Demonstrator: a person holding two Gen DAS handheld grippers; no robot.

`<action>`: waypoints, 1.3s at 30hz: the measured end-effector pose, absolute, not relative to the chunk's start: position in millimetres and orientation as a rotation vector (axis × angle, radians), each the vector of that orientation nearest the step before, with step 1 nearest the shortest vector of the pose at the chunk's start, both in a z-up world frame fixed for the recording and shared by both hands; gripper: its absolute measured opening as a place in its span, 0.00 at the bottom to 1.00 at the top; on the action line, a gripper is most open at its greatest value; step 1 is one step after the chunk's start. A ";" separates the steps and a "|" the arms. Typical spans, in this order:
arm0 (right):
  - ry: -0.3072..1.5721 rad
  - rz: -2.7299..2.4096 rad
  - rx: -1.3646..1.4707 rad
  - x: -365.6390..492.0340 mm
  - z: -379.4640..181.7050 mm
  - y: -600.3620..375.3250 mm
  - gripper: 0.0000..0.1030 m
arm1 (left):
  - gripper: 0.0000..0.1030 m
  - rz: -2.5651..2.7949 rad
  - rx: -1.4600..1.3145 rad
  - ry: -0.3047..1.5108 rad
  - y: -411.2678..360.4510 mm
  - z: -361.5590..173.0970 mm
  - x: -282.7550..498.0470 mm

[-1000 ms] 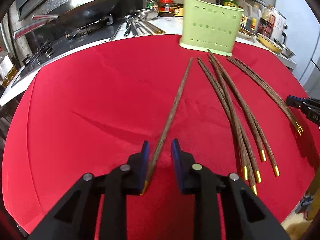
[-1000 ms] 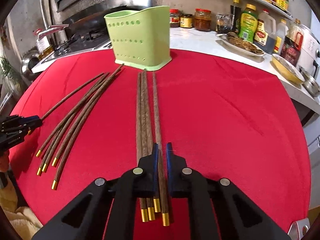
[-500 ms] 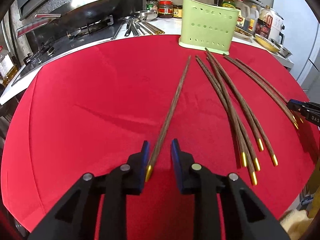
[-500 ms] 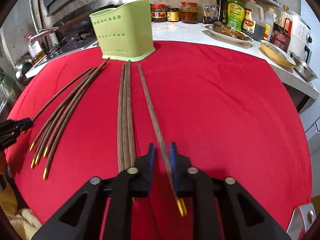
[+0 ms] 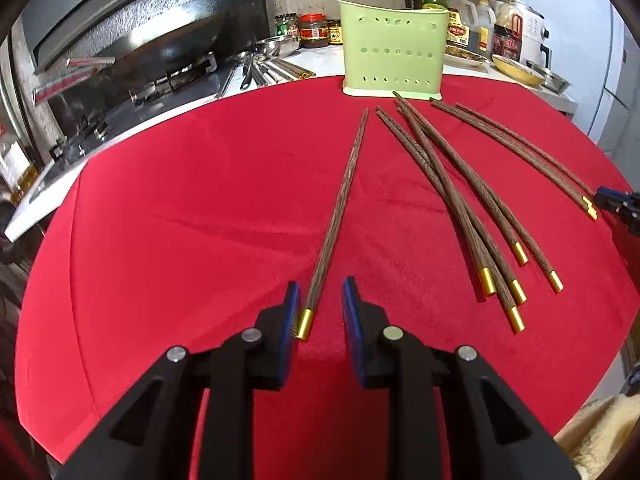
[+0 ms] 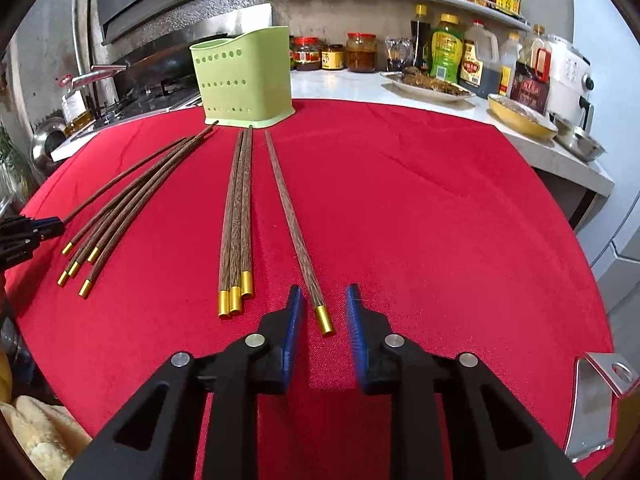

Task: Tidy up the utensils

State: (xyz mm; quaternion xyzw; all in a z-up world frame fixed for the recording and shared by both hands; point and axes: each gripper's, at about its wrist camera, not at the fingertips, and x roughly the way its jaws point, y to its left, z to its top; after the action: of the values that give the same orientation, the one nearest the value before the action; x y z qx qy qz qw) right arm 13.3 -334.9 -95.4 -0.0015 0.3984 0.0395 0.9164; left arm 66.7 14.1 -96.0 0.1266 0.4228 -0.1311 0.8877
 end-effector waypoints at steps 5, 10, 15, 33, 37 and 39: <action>0.813 0.082 -0.034 7.2 -94.5 -326.1 0.08 | 0.07 -0.263 0.278 0.860 9.2 -96.7 57.9; 0.760 0.088 0.011 -8.2 -78.3 -322.7 0.07 | 0.07 -0.278 0.220 0.804 15.5 -75.2 44.3; 0.654 0.098 0.061 -18.4 -39.9 -319.4 0.07 | 0.07 -0.296 0.152 0.641 24.0 -25.3 25.2; 0.396 0.099 0.042 10.2 99.5 -318.4 0.07 | 0.07 -0.349 0.066 0.375 22.1 72.4 35.4; 0.409 0.090 0.040 18.0 91.9 -318.8 0.07 | 0.07 -0.330 0.075 0.371 22.1 68.4 33.7; 0.452 0.100 0.036 25.2 78.2 -316.6 0.07 | 0.07 -0.316 0.091 0.392 21.4 61.6 36.2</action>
State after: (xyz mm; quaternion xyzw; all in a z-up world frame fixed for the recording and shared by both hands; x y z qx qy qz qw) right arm 25.2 -316.6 78.2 0.0177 0.2242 0.0496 0.9731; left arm 36.2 21.4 61.6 0.0452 0.1939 -0.1561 0.9675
